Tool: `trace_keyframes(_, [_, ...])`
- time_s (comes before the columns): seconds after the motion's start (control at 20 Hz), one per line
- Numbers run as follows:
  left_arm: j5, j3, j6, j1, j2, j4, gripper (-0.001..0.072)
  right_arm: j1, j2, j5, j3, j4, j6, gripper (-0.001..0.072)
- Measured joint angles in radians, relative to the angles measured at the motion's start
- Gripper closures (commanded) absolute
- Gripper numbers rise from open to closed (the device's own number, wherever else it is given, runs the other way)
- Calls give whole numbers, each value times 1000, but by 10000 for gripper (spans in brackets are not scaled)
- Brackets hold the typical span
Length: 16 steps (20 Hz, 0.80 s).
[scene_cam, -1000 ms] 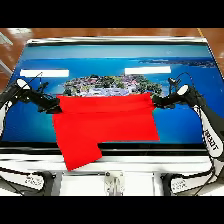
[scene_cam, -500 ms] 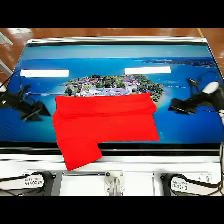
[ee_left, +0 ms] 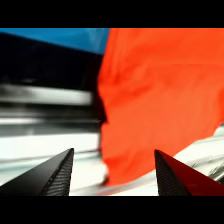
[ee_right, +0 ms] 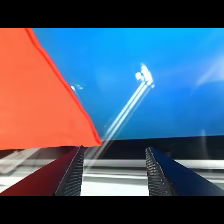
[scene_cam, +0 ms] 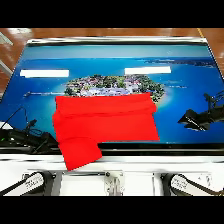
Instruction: Fold the shirts.
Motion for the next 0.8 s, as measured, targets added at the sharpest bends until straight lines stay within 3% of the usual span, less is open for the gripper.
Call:
trace_keyframes(0.3, [105, -64, 13, -71, -8, -61, 118, -12, 6, 0, -9, 16, -1, 192])
trace_keyframes(0.35, [121, -69, 14, -90, -16, -66, 201, -12, 6, -4, -9, 18, 0, 192])
trace_keyframes(0.4, [137, -73, 14, -106, -23, -74, 375, -12, 6, -4, -10, 19, 3, 191])
trace_keyframes(0.45, [155, -75, 15, -121, -30, -77, 534, -12, 6, -5, -11, 23, 7, 132])
trace_keyframes(0.5, [168, -76, 16, -132, -34, -91, 580, -12, 6, -6, -16, 28, 9, 32])
trace_keyframes(0.55, [182, -78, 16, -140, -37, -95, 656, -13, 6, -6, -26, 36, 9, 32])
trace_keyframes(0.8, [190, -80, 43, -157, -44, -111, 665, -13, 6, -14, -183, 77, -14, 33])
